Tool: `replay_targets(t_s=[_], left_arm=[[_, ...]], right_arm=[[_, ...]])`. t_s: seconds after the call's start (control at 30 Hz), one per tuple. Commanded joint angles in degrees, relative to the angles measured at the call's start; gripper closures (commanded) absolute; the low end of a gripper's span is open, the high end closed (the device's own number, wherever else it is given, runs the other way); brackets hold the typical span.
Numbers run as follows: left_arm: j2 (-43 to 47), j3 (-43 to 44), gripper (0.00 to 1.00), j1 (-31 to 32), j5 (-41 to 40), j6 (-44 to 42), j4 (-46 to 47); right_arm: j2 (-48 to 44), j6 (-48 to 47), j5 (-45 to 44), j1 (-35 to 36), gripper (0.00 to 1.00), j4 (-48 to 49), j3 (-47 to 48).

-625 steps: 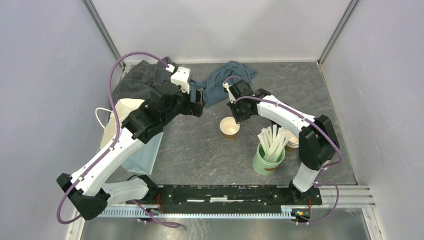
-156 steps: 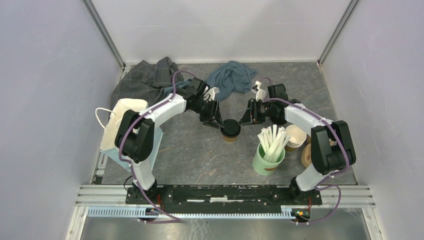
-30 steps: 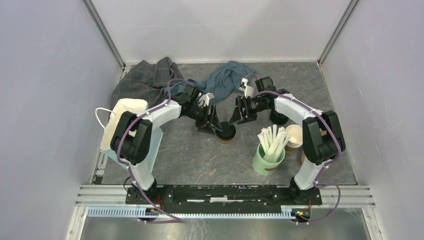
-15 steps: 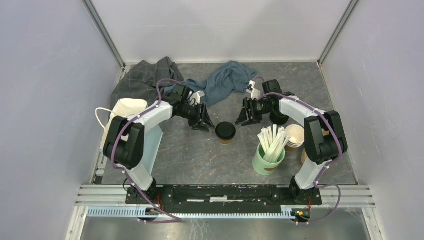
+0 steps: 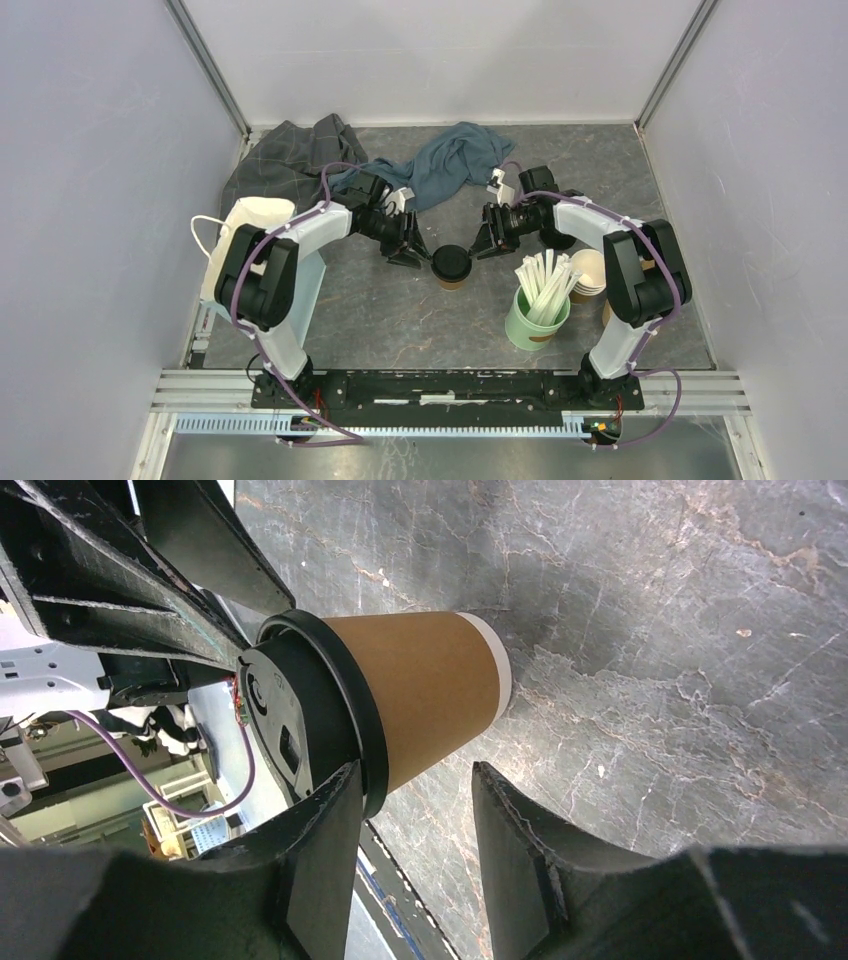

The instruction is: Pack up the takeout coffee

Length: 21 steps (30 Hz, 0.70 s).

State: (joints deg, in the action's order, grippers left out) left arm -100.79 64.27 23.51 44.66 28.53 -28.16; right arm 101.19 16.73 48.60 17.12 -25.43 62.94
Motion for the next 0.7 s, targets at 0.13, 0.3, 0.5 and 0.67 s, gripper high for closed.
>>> replay_targets(t_s=[0.13,0.3,0.5,0.67], left_arm=[[-1.4,1.91,0.5,1.73,0.03,1.44,1.24],[-2.05,2.66,0.54,1.82,-3.84,-1.02,-2.34],[-2.61,-0.98,0.62,1.92,-10.29,-4.02,-3.56],[-3.32,-7.29,0.67,1.89,-17.4,-6.55,-2.24]], right_arm=[[0.57,-0.54,0.23,0.92,0.53,2.05,-1.27],[0.68,-0.86,-1.73,0.97,0.56,2.27,-2.44],[1.31,-2.09,-6.31,0.97,0.6,3.3,-5.32],[2.45,-3.17,-11.11,0.95,0.61,5.95,-10.12]])
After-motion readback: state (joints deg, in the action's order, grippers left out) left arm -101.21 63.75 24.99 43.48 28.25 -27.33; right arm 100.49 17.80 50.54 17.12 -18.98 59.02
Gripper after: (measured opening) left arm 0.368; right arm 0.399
